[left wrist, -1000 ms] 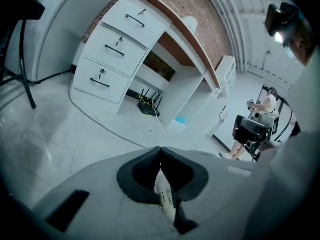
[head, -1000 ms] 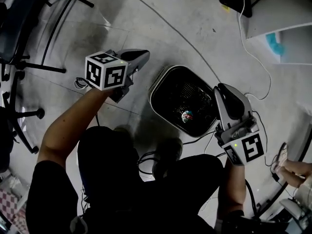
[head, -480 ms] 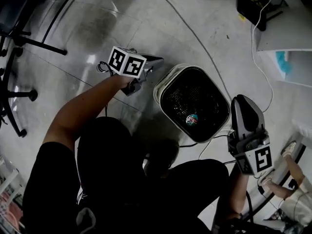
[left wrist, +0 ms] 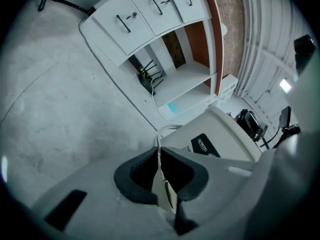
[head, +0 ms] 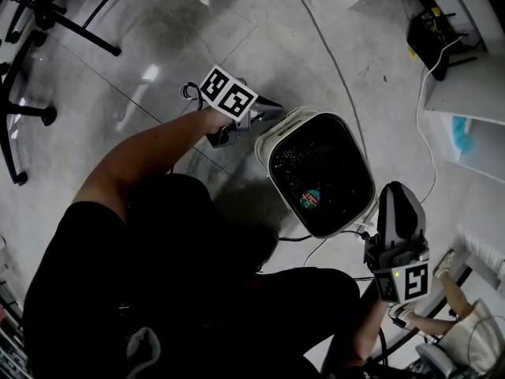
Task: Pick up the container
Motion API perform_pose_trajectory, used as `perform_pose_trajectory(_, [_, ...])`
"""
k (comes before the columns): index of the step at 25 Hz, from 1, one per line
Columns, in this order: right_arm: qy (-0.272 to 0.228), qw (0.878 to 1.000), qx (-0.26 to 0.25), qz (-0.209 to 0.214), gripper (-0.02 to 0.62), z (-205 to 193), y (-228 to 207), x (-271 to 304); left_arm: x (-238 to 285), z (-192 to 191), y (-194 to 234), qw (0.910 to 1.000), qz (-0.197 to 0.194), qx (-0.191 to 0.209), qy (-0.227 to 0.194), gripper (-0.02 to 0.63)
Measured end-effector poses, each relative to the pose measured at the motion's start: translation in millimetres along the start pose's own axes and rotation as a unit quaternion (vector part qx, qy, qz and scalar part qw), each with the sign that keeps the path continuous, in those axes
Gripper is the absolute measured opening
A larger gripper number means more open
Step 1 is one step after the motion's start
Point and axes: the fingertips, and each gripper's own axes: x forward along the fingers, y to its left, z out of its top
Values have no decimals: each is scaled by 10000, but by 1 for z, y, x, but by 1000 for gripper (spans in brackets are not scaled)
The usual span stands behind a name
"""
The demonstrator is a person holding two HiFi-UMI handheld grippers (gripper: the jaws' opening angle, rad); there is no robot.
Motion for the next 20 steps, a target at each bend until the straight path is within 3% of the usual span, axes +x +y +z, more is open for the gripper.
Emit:
perform_pose_trajectory(6, [147,9997,11,199,11,-8,13,2,1,-7,-2,9996,-258,-72,-57,20])
perform_pose_trajectory(9, [176,9994,-111,284,11,-11,16,-1,5,-11,-6,9985,-489,-264,-25,128])
perform_pose_trajectory(10, [170,9991,-197,322,9,-12,17,-2,8,-15,-6,9981,-519,-318,52,137])
perform_pose_trajectory(16, [280,9975,-276,590,9,-17,32,-5,12,-29,-2,9946,-786,-638,210,117])
perform_pose_trajectory(20, [270,9972,-370,587,11,-18,32,-8,13,-33,-1,9950,-772,-464,424,92])
